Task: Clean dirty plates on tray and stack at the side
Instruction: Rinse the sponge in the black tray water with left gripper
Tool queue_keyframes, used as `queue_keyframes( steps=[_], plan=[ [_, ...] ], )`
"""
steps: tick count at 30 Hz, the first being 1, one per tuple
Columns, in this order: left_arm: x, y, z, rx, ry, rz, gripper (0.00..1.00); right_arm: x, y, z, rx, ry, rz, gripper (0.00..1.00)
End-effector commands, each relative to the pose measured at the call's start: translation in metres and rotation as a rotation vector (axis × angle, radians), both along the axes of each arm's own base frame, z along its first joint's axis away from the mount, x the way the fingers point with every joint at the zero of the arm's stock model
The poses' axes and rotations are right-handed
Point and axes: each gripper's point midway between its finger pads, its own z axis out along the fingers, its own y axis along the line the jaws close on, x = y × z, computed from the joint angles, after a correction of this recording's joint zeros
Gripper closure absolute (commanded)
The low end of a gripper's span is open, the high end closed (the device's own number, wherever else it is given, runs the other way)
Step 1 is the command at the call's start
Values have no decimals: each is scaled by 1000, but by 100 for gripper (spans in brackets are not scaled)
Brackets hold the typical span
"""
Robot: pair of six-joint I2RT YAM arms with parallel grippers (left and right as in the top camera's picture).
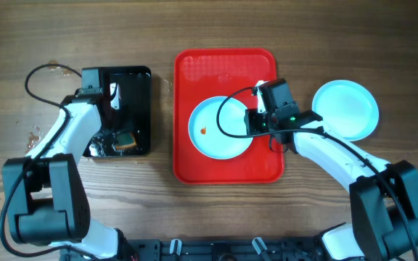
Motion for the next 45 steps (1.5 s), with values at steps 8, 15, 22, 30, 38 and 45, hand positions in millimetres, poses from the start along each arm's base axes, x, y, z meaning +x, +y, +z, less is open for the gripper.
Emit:
queue_keyframes(
  steps=[8, 15, 22, 30, 38, 45],
  plan=[
    [-24, -2, -37, -6, 50, -26, 96, -2, 1, -4, 15, 18, -9, 51],
    [4, -2, 27, -2, -58, -28, 46, -2, 1, -4, 14, 20, -9, 50],
    [-27, -6, -8, -24, 54, -30, 81, -2, 1, -4, 14, 20, -9, 51],
    [-39, -7, -48, -22, 21, -31, 96, -2, 1, -4, 14, 21, -9, 51],
    [-4, -9, 26, -37, -83, -38, 96, -2, 1, -4, 13, 22, -9, 51],
    [1, -7, 23, -27, -90, -43, 96, -2, 1, -4, 13, 22, -9, 51]
  ],
)
